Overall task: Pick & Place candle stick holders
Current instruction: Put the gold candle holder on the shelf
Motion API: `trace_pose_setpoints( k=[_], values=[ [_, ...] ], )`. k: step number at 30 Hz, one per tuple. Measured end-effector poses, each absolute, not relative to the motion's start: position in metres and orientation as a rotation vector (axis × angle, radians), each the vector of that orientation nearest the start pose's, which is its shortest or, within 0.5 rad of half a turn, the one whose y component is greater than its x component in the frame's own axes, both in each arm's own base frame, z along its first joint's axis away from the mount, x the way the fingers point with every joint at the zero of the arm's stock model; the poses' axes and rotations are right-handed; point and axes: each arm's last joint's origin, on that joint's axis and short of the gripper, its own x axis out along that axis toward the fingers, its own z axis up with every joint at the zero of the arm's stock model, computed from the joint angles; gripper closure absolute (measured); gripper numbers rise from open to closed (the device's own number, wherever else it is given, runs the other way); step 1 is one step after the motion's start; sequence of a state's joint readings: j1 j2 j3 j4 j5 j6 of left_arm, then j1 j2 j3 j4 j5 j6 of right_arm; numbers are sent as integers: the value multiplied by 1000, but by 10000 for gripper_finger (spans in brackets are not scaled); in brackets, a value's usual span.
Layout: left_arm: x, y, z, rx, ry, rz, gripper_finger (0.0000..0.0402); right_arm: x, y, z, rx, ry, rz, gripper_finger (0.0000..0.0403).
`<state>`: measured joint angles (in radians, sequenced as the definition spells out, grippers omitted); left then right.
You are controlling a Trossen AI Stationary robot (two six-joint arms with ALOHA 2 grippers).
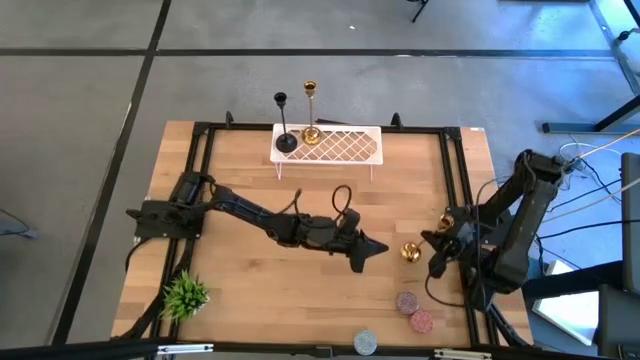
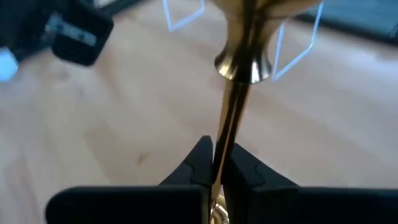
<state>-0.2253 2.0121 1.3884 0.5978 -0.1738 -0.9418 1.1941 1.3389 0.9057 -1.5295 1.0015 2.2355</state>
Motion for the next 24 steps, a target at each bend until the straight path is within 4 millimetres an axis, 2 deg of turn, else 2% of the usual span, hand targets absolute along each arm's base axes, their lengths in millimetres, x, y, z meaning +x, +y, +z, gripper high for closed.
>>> trace_pose_setpoints(
  k=[3, 6, 10, 13, 18, 21, 24],
  values=[
    [441, -86, 270, -855, 70, -1, 392, 93, 145, 257, 374, 384, -640, 387],
    [420, -71, 298, -731, 142, 81, 399, 97, 136, 278, 367, 340, -600, 388],
    [382, -51, 336, -565, 221, 213, 398, 102, 125, 302, 312, 323, -587, 388],
    [352, -38, 356, -468, 274, 298, 400, 110, 113, 322, 252, 328, -602, 388],
    [317, -15, 379, -373, 313, 368, 399, 132, 95, 363, 225, 285, -588, 388],
    [309, -3, 386, -335, 311, 348, 400, 154, 85, 386, 182, 251, -519, 388],
    [304, 10, 385, -328, 326, 274, 400, 182, 72, 408, 165, 172, -401, 388]
  ],
)
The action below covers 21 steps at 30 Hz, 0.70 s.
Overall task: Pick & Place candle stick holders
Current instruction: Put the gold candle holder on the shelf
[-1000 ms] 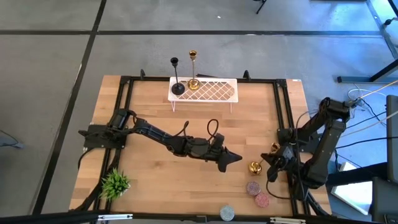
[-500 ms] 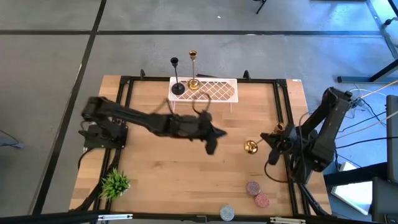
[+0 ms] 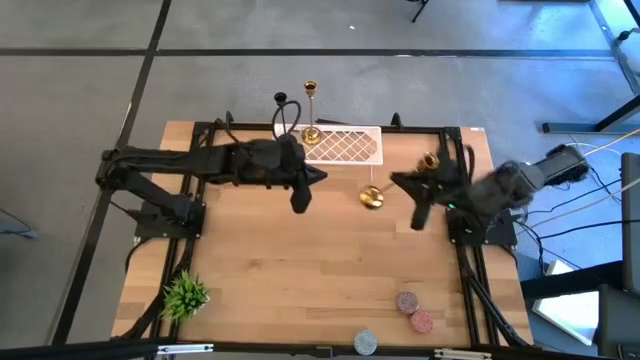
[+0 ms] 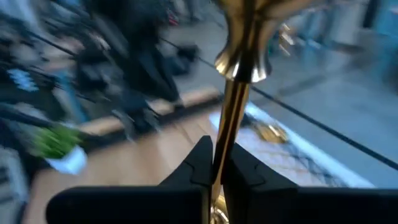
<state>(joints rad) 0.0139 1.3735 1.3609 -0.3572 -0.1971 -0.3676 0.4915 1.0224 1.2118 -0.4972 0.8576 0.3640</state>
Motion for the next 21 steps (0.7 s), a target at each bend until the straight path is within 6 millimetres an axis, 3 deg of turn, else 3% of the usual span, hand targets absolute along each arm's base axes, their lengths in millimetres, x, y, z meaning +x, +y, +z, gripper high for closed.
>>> trace_pose_setpoints(
  k=[5, 13, 21],
  values=[
    [296, 27, 369, -306, 377, 188, 400, 215, 48, 411, 166, 114, -394, 388],
    [293, 45, 366, -305, 285, -25, 392, 272, 25, 378, 301, 269, -290, 388],
    [299, 46, 356, -279, 339, -50, 335, 303, 21, 396, 254, 274, -308, 388]
  ],
)
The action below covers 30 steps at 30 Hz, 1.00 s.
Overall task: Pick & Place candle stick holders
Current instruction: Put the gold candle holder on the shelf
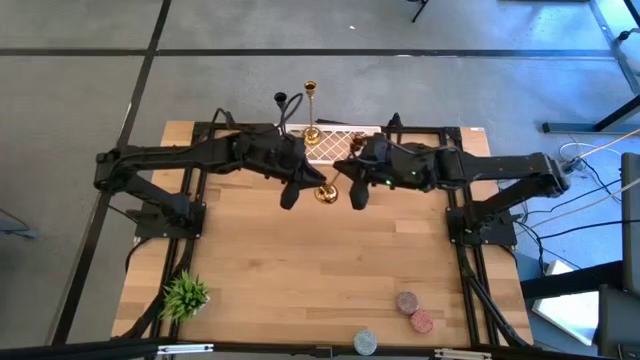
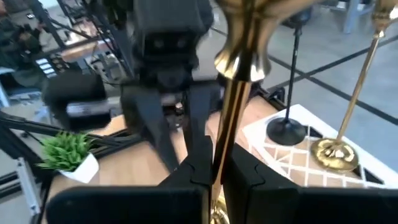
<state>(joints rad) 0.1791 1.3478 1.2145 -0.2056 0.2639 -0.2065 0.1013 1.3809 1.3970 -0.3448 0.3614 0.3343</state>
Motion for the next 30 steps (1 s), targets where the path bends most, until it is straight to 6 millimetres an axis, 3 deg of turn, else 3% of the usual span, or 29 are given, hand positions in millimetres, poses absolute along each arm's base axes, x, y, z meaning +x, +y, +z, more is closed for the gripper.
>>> trace_pose_setpoints(
  k=[6, 11, 24, 30],
  values=[
    [302, 48, 360, -253, 284, -9, 272, 312, 15, 399, 262, 314, -293, 388],
    [304, 50, 361, -242, 263, 27, 251, 319, 13, 393, 299, 337, -262, 388],
    [315, 50, 355, -265, 241, 1, 251, 326, 5, 391, 318, 309, -286, 378],
    [319, 51, 355, -278, 214, 0, 290, 328, 5, 389, 318, 313, -281, 376]
  ],
)
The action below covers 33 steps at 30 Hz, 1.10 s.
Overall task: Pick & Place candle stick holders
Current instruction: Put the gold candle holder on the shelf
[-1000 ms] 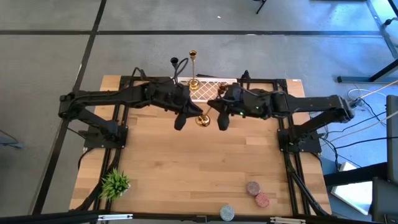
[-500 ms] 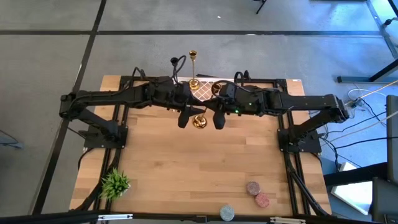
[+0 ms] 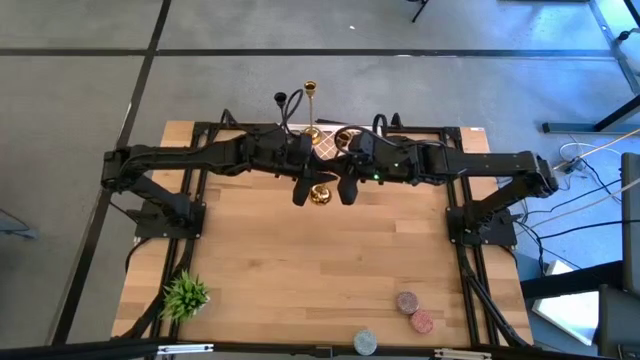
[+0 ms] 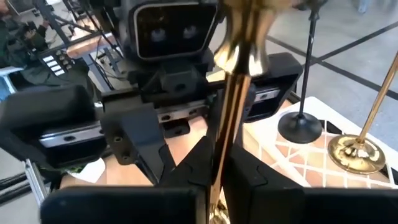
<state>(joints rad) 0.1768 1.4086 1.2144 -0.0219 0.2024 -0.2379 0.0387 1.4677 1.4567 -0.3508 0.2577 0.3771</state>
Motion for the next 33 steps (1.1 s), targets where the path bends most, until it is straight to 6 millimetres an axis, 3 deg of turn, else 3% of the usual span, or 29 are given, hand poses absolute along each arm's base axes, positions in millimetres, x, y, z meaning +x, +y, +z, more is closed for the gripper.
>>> trace_pose_setpoints(
  k=[5, 7, 15, 24, 28, 33],
  values=[
    [319, 51, 355, -309, 217, 3, 371, 329, 5, 389, 297, 312, -284, 375],
    [319, 51, 355, -321, 215, 9, 387, 329, 6, 390, 291, 305, -289, 374],
    [314, 49, 360, -333, 193, 156, 389, 328, 8, 395, 192, 261, -353, 363],
    [304, 49, 353, -289, 240, 536, 389, 313, 17, 417, 79, 257, -534, 282],
    [306, 46, 339, -285, 176, 579, 389, 307, 24, 428, 15, 246, -611, 255],
    [296, 55, 320, -362, 26, 623, 389, 301, 32, 430, 13, 326, -531, 252]
  ],
)
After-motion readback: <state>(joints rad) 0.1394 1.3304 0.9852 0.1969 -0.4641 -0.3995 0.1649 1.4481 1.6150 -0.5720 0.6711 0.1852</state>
